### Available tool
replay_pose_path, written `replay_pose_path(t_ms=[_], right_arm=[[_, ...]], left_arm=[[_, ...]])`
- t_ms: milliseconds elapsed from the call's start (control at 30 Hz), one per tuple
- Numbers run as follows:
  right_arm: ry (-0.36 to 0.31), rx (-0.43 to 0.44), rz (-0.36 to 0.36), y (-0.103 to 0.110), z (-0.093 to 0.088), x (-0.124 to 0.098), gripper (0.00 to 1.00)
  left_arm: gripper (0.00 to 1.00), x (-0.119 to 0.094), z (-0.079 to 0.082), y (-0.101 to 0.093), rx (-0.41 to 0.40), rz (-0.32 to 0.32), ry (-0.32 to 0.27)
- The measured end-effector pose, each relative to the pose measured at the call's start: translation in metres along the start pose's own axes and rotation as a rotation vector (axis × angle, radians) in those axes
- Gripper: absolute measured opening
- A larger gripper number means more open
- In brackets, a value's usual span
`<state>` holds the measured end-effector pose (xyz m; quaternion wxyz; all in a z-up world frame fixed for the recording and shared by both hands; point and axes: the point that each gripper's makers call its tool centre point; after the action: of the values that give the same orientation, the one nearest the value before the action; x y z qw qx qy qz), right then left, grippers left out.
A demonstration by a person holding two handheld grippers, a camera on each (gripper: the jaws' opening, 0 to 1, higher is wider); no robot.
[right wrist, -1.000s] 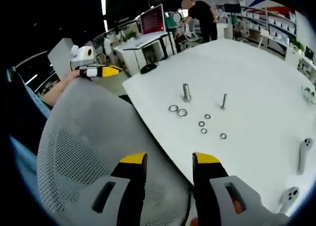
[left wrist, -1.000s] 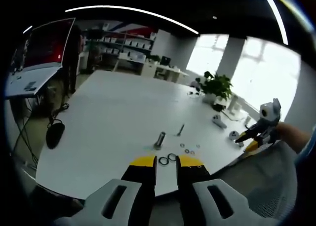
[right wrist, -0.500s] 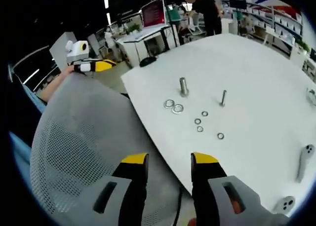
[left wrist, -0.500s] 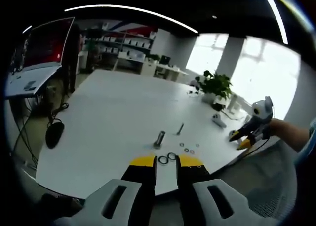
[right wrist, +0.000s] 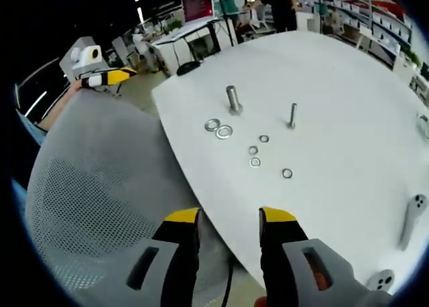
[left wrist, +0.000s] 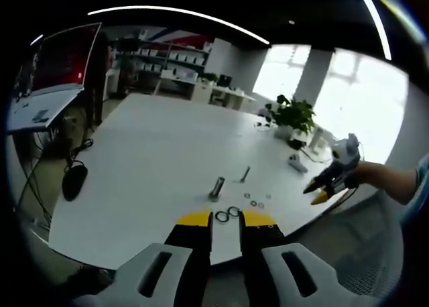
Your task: Place the washer onto the threaded stud by aligning its center hole with the stud, sliding it down to the base, and recovering from edge contact or off-axis alignment until the washer reaches the visible bottom stop.
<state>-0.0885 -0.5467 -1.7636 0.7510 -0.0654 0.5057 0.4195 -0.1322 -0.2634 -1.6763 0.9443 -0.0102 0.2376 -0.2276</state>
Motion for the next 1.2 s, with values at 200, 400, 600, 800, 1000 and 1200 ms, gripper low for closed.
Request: replay_pose_path(t_ms=[200, 400, 600, 800, 1000, 1200], right_arm=[[-0.001, -0.039, -0.035, -0.014, 0.009, 0.011, 0.36], [0.041, -0.071, -0.066, -0.031, 0.011, 0.024, 0.34], [0.054, -0.058, -0.041, -0.037, 0.017, 0.035, 0.34], [0.071, -0.054, -0.037, -0.048, 0.025, 0.046, 0.33], [0.134, -0.091, -0.078, -0.063, 0.021, 0.053, 0.33], [0.170, -0.112, -0.093, -0.074, 0.017, 0.055, 0.33]], left_arm=[[0.13, -0.001, 0.002, 0.001, -0.011, 0.003, -0.013], [0.13, -0.001, 0.003, 0.002, -0.022, 0.010, -0.023], [0.13, -0.002, 0.003, 0.003, -0.026, 0.016, -0.022], [0.13, -0.001, 0.002, 0.004, -0.027, 0.019, -0.018], [0.13, -0.001, 0.002, 0.005, -0.031, 0.022, -0.018], [0.13, -0.002, 0.002, 0.006, -0.035, 0.026, -0.020]])
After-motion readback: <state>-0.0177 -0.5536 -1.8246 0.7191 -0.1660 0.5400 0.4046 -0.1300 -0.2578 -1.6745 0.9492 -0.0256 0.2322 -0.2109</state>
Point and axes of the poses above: the point that each gripper's makers call its tool centre point, and the gripper's own axes: x roughly forward along the fingers, y roughly to its left, z roughly out of its top, and after that the axes turned 13 degrees about x, right-handed
